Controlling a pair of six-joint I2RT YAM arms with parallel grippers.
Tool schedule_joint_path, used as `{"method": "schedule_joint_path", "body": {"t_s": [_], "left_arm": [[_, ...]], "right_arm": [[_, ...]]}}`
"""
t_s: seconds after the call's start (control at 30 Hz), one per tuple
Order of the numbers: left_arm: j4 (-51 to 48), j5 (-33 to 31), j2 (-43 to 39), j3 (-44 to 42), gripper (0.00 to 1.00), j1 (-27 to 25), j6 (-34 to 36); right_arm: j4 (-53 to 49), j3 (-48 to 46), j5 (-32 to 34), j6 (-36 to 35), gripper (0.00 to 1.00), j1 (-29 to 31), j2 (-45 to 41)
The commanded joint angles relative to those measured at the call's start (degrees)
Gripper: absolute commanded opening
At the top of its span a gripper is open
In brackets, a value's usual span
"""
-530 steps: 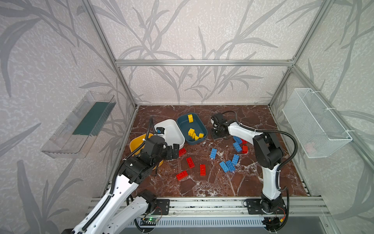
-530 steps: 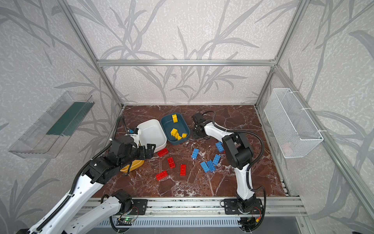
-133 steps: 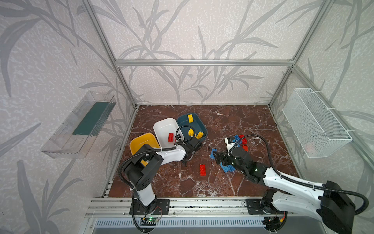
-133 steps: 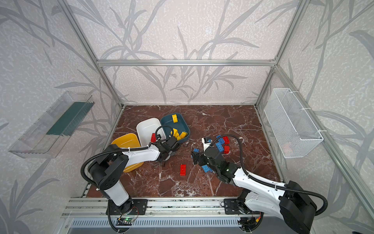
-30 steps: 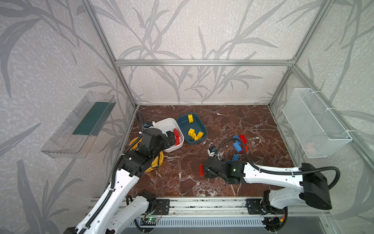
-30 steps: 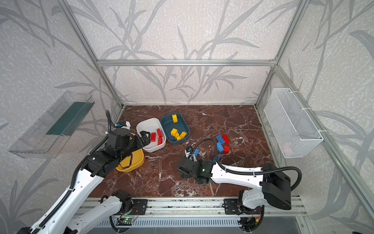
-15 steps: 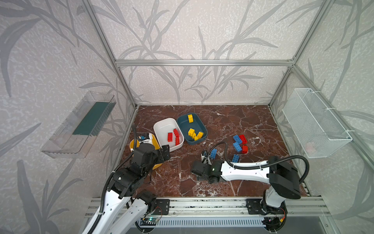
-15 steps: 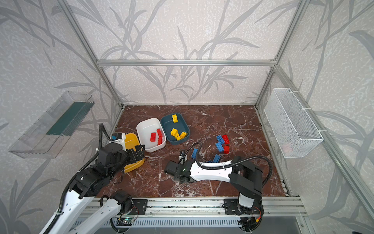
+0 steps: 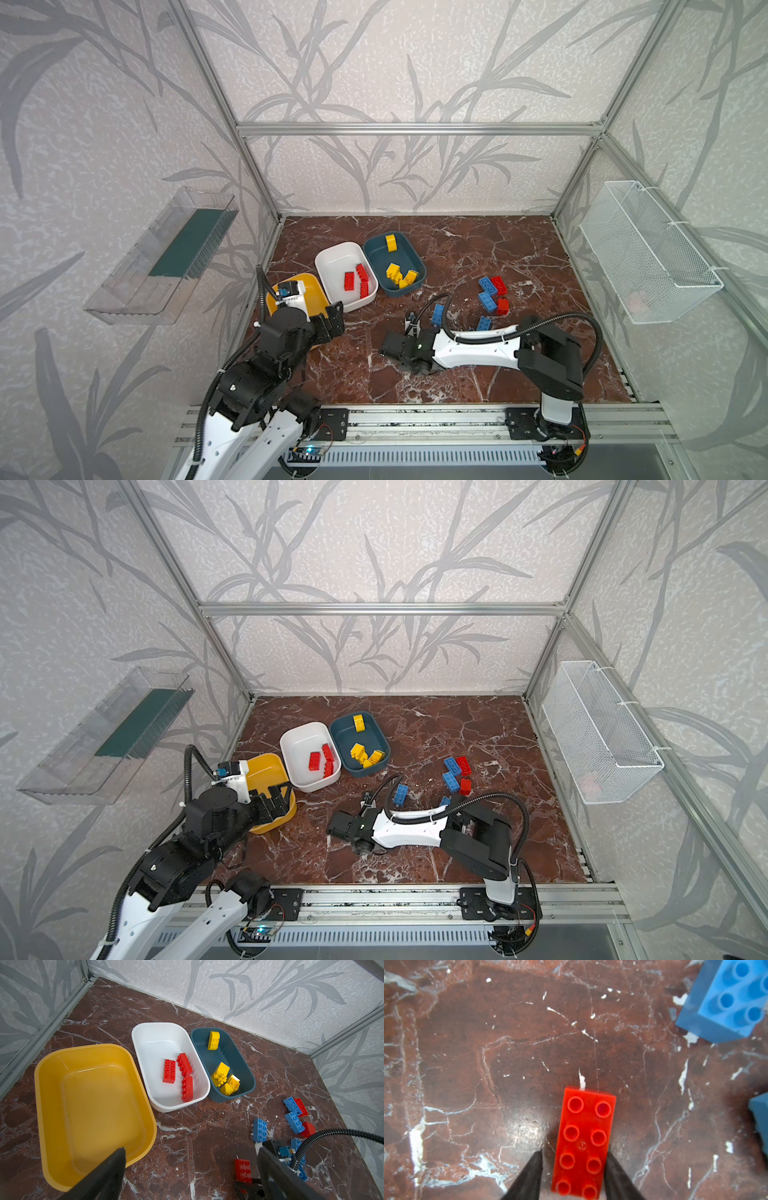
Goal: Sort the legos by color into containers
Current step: 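Lower right gripper onto red 2x4 brick near robot while left gripper withdraws, then carry the red 2x4 brick with the right gripper over the white tub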
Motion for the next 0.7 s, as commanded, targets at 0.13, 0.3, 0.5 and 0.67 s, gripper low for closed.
{"method": "schedule_joint_path", "body": {"t_s": [0.13, 0.3, 0.5, 0.67], "left_arm": [[-1.2, -0.6, 0.2, -0.4, 0.98, 0.2, 1.5], [-1.4, -1.2, 0.2, -0.4, 0.98, 0.2, 1.5], [-1.4, -1.7, -0.2, -0.5, 0.98, 0.3, 1.5], [-1.2, -1.3, -1.0, -0.4, 0.98, 0.3, 1.9]], "right_arm": [[-0.9, 0.7, 0.2, -1.0, 0.34, -0.5, 1.1], [-1.6, 1.0, 0.2, -3.2, 0.34, -0.7, -0.3], [8.4, -3.6, -4.5, -12.5, 0.35, -1.8, -6.9], [18.3, -7.0, -10.6, -23.0, 0.33, -3.3, -12.8]]}}
